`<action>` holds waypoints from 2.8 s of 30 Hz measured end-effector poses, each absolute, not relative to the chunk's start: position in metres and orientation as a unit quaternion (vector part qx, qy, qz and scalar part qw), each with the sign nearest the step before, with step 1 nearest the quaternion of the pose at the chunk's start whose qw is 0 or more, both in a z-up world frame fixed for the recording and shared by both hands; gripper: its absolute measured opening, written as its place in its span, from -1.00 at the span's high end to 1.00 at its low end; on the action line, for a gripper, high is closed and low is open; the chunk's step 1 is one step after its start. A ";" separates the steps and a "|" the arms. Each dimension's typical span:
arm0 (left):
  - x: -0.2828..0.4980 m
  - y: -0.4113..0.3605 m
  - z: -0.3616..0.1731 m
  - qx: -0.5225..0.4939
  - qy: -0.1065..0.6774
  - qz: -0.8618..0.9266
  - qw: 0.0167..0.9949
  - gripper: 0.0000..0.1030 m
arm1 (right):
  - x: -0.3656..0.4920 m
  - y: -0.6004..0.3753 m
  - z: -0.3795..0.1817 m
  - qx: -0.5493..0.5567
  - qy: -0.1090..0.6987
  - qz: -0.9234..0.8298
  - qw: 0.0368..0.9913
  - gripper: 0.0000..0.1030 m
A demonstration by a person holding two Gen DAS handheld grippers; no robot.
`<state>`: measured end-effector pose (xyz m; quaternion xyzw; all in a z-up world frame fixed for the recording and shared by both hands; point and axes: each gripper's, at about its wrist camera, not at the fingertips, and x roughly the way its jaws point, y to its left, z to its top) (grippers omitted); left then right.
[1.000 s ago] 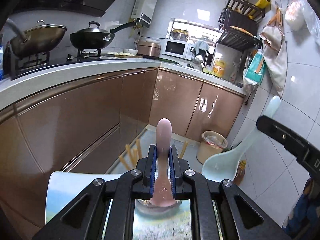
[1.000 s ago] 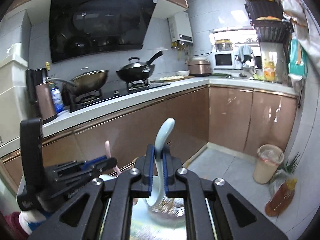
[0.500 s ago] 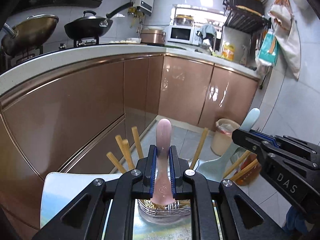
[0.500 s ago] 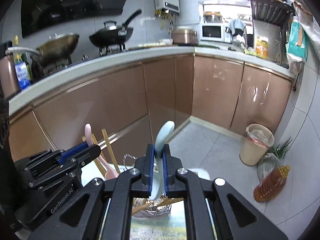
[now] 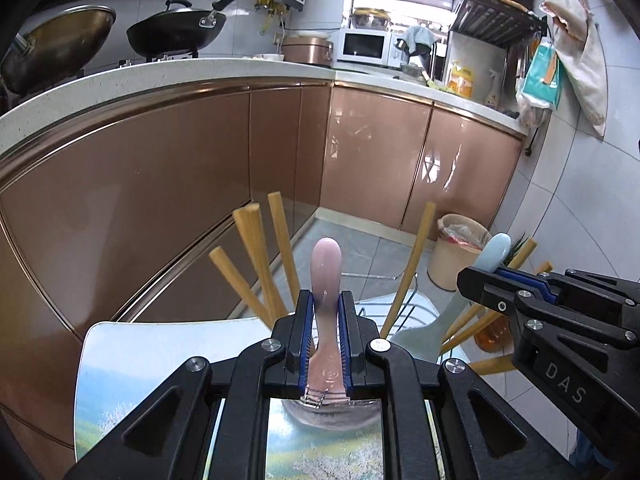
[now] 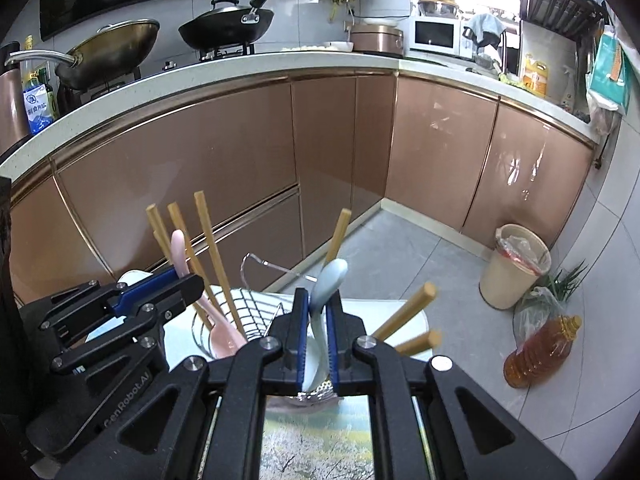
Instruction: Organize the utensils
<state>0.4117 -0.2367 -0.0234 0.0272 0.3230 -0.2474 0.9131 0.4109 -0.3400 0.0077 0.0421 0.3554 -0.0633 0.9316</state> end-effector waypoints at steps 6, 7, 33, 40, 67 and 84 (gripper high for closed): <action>0.405 -0.231 -0.021 0.028 0.318 -0.249 0.915 0.59 | 0.407 -0.333 0.006 0.040 0.362 -0.062 0.929 0.82; 0.404 -0.230 -0.019 0.028 0.316 -0.248 0.915 0.53 | 0.405 -0.333 0.006 0.043 0.361 -0.062 0.929 0.81; 0.290 -0.145 0.025 0.011 0.212 -0.182 0.960 -0.70 | 0.278 -0.296 0.041 0.051 0.263 -0.054 0.962 0.25; 0.257 -0.122 0.016 0.027 0.195 -0.140 0.970 -0.95 | 0.230 -0.280 0.025 0.043 0.249 -0.053 0.966 0.05; 0.218 -0.088 0.000 0.040 0.181 -0.111 0.976 -0.99 | 0.181 -0.267 -0.007 0.041 0.227 -0.090 0.969 -0.36; 0.221 -0.089 -0.005 0.044 0.189 -0.114 0.974 -0.99 | 0.180 -0.275 -0.015 0.045 0.228 -0.109 0.966 -0.36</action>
